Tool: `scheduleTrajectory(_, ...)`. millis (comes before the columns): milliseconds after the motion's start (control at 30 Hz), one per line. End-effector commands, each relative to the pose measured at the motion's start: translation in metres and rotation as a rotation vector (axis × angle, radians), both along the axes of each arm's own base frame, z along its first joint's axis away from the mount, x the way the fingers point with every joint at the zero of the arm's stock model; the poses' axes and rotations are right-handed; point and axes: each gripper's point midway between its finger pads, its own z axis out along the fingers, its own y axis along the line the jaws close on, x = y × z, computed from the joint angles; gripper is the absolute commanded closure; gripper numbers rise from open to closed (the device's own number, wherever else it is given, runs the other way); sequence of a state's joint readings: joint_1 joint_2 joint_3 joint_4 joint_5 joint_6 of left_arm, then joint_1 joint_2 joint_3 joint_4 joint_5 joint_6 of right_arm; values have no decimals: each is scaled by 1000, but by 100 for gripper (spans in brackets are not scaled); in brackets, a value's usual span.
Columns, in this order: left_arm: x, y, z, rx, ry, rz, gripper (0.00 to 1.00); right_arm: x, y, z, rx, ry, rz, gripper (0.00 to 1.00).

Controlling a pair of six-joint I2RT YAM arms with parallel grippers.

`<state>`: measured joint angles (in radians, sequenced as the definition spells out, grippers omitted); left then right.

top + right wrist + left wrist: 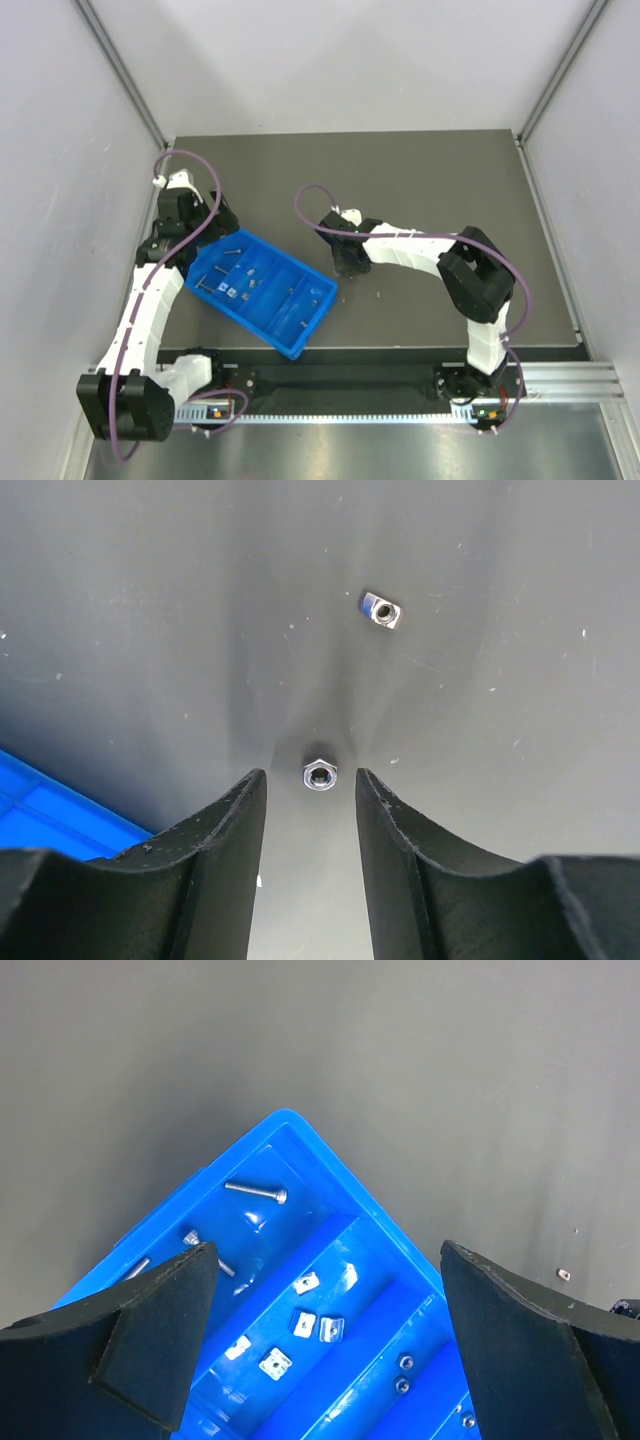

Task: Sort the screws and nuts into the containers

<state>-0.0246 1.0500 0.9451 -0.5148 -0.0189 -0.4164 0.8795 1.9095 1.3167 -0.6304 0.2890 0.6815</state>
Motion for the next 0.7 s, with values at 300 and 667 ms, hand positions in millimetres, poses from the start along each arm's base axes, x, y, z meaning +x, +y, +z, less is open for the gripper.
scheduleTrajectory(300, 7, -1, 12, -3, -60, -7, 3, 5, 3, -10, -38, -23, 5, 62)
scheduleTrajectory(667, 7, -1, 13, -3, -60, -7, 3, 2, -3, -12, -63, -21, 5, 89)
